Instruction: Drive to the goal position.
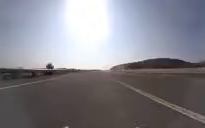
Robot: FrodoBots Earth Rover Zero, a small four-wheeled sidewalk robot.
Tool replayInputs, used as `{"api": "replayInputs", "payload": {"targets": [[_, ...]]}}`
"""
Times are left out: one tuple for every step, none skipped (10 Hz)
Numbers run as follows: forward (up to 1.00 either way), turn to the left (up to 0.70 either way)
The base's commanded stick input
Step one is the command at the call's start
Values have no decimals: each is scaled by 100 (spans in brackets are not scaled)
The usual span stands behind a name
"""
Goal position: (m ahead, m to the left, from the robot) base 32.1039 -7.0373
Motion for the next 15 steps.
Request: {"api": "replayInputs", "payload": {"targets": [[100,2],[100,0],[100,0],[100,0],[100,0],[100,0],[100,0],[100,0],[100,0],[100,0],[100,0],[100,0],[100,0],[100,0],[100,0]]}}
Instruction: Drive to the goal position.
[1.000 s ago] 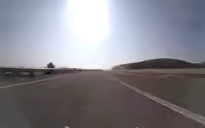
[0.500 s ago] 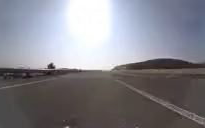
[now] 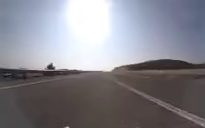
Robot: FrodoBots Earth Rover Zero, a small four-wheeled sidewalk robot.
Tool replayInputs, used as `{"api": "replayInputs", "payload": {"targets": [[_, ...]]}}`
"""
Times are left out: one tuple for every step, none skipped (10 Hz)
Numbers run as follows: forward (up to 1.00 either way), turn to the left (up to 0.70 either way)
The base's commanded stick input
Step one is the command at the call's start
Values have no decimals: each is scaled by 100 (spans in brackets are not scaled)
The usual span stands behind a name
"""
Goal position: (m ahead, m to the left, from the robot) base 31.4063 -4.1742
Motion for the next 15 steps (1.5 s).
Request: {"api": "replayInputs", "payload": {"targets": [[100,0],[100,3],[100,12],[100,33],[100,22],[100,8],[100,0],[100,0],[100,0],[100,0],[100,0],[100,0],[100,0],[100,0],[100,0]]}}
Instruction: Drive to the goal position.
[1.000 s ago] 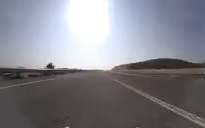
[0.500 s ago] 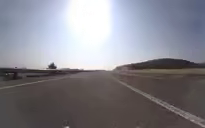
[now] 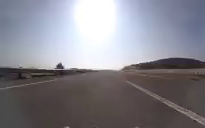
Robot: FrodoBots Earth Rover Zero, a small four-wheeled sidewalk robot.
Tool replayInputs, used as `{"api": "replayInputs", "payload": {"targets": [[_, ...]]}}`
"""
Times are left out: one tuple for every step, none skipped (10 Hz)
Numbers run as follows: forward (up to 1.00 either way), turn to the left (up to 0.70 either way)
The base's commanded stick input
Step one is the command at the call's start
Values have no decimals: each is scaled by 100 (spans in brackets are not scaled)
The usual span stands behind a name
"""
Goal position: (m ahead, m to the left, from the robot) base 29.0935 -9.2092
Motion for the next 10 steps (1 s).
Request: {"api": "replayInputs", "payload": {"targets": [[100,0],[100,0],[100,0],[100,-1],[100,-9],[100,-22],[100,-35],[100,0],[100,0],[100,0]]}}
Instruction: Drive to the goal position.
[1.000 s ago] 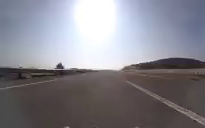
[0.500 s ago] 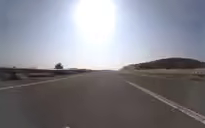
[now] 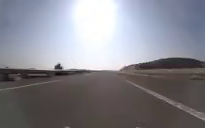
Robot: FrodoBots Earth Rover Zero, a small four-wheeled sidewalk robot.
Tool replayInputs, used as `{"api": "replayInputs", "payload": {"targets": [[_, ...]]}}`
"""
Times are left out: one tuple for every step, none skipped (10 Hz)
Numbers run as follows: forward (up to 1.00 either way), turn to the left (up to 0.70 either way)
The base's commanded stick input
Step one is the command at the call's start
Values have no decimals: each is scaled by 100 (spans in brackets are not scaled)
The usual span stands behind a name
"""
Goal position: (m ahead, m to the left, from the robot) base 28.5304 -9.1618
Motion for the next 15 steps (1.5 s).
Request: {"api": "replayInputs", "payload": {"targets": [[100,0],[100,0],[100,0],[100,0],[100,0],[100,0],[100,0],[100,0],[100,0],[100,0],[100,0],[100,0],[100,0],[100,0],[100,0]]}}
